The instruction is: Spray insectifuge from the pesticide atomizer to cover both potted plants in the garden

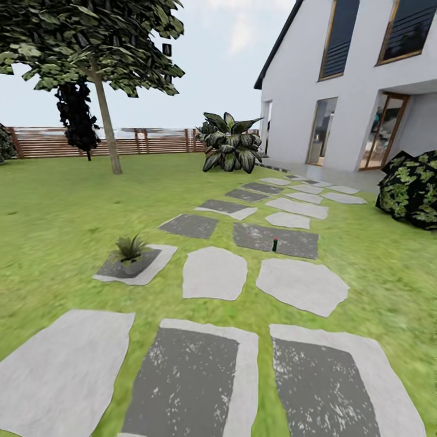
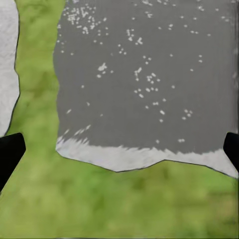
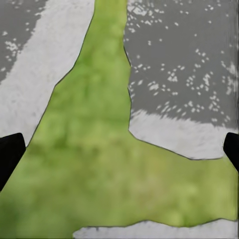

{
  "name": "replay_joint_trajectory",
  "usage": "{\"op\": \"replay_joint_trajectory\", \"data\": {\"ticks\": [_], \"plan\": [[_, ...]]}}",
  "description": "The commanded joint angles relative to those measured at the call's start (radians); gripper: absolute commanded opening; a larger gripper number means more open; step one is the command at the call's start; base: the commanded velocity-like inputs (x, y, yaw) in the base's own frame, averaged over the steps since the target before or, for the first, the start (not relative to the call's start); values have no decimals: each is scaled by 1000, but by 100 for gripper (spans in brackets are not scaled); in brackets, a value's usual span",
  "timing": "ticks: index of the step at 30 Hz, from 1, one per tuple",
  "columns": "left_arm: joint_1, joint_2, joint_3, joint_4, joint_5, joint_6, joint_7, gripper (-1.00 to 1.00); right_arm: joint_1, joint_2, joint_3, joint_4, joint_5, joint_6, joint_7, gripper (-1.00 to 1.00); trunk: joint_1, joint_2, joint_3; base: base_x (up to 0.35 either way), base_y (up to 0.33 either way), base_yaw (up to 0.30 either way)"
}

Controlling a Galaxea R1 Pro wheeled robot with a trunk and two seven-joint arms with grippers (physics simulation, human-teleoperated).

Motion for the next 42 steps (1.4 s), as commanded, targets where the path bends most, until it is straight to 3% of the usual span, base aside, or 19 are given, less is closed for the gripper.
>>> {"op": "replay_joint_trajectory", "data": {"ticks": [1, 32, 42], "plan": [[0, 0, 0, 0, -9, -3, 1, 100, -1, 0, 1, 1, 1, -3, 0, 100, 0, 0, -1, 337, 0, -263], [0, 1, 0, 0, -9, -3, 1, 100, -1, 2, 3, 1, 2, -3, 0, 100, 0, 0, -1, 337, 0, -262], [0, 1, 0, 0, -9, -3, 1, 100, -1, 4, 3, 1, 2, -3, 3, 100, 0, 0, -1, 337, 0, -125]]}}
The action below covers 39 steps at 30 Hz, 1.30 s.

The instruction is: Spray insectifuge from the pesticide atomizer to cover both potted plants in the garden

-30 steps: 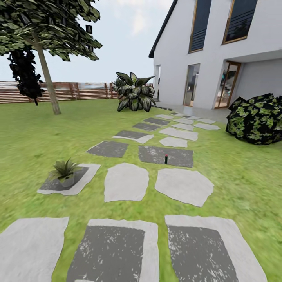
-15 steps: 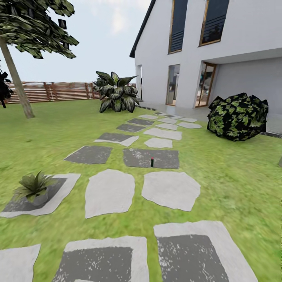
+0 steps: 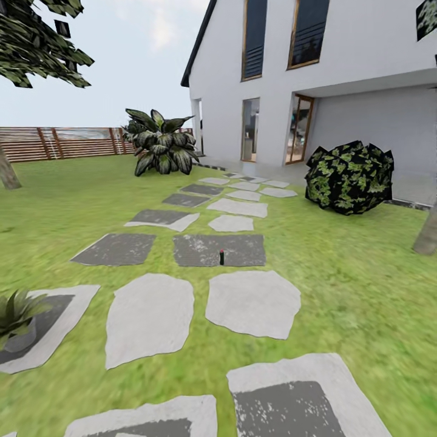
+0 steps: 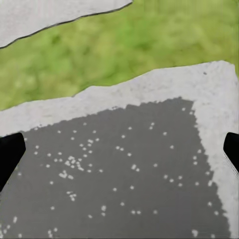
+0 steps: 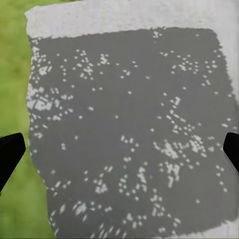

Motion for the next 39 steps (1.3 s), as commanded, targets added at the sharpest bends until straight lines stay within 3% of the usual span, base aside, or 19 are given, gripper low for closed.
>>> {"op": "replay_joint_trajectory", "data": {"ticks": [1, 39], "plan": [[0, 0, 0, 0, -9, -3, 1, 100, 0, 0, 1, 1, 1, -3, 3, 100, 0, 0, -1, 337, 0, -10], [0, 1, 0, 0, -9, -3, 1, 100, -1, 0, -1, 1, 0, -4, 0, 100, 0, 0, -1, 337, 0, 0]]}}
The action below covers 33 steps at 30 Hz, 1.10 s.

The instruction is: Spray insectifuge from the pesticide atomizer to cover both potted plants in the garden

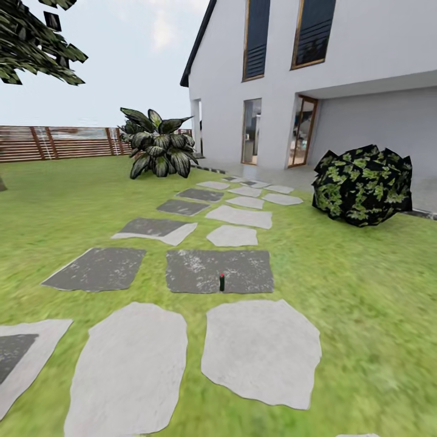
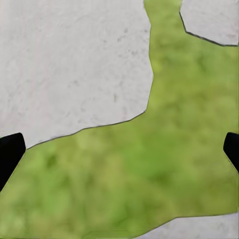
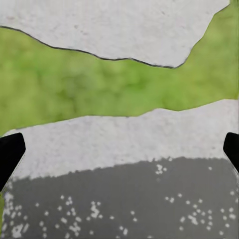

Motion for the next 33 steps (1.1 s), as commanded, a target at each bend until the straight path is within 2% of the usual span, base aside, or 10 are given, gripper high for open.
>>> {"op": "replay_joint_trajectory", "data": {"ticks": [1, 27, 33], "plan": [[0, 0, 0, 0, -9, -3, 1, 100, 0, 0, 1, 1, 1, -3, 1, 100, 0, 0, -1, 337, 0, 0], [0, 0, 0, 0, -9, -3, 1, 100, 0, 0, 1, 1, 1, -3, 1, 100, 0, 0, -1, 338, 0, 0], [0, 0, -1, 0, -9, -3, 1, 100, 0, 0, 1, 1, 1, -3, 1, 100, 0, 0, -1, 321, -93, 0]]}}
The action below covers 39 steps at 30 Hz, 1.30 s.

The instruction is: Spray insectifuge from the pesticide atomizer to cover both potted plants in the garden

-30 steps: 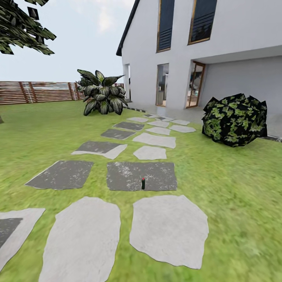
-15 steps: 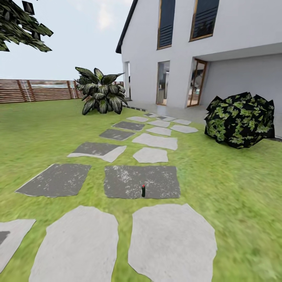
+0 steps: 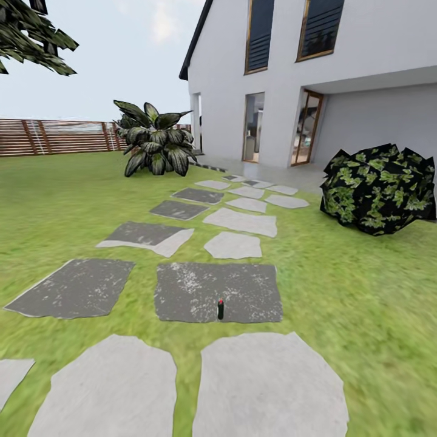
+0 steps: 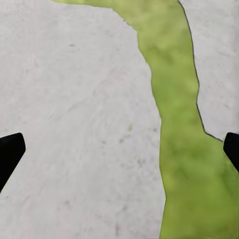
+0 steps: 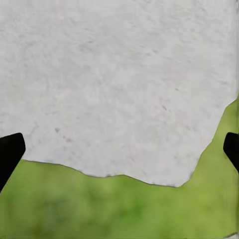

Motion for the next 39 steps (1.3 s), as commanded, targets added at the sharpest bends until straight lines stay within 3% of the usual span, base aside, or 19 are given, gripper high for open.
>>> {"op": "replay_joint_trajectory", "data": {"ticks": [1, 39], "plan": [[0, 0, 0, 0, -9, -3, 1, 100, -1, 0, 1, 1, 1, -3, 1, 100, 0, 0, -1, 297, -135, 0], [0, 0, 0, 0, -9, -4, 1, 100, 0, 3, 1, 1, 2, -3, 1, 100, 0, 0, -1, 268, -176, 0]]}}
